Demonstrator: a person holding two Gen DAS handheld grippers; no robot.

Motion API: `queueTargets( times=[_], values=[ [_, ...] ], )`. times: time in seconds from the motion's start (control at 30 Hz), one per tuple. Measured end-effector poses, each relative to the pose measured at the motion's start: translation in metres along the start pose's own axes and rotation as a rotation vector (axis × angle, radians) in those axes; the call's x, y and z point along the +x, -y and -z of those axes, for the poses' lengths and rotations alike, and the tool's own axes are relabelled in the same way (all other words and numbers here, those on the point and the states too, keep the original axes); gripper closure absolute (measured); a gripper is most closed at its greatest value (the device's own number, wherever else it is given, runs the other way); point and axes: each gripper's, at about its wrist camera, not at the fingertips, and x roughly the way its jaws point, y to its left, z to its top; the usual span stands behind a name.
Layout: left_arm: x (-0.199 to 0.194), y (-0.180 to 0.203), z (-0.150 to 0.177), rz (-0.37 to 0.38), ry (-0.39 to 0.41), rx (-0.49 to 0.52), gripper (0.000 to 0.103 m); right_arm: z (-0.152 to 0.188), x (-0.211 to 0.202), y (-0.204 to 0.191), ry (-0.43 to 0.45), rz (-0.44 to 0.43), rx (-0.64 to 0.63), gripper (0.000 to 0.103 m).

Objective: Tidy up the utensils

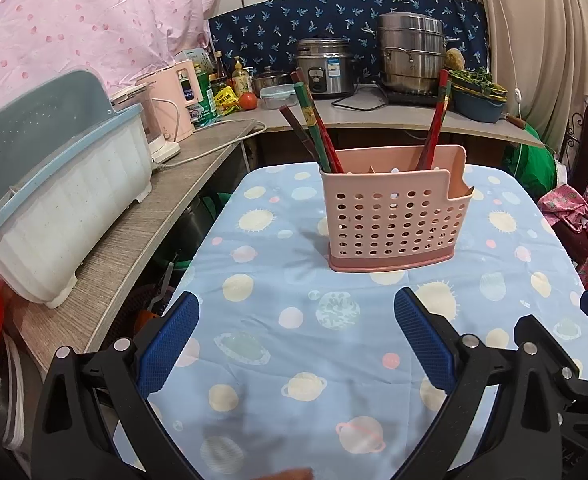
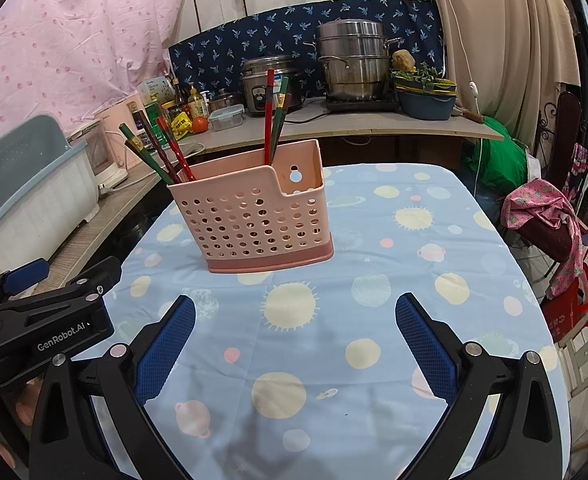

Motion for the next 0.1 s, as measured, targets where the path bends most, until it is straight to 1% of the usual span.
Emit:
queueTargets(
  times=[0.1],
  values=[
    [0.001,0.0001,0.001,0.002,0.002,0.01,0.009,0.0001,0.0011,0.0024,0.0,0.001,0.008,0.006]
  ],
)
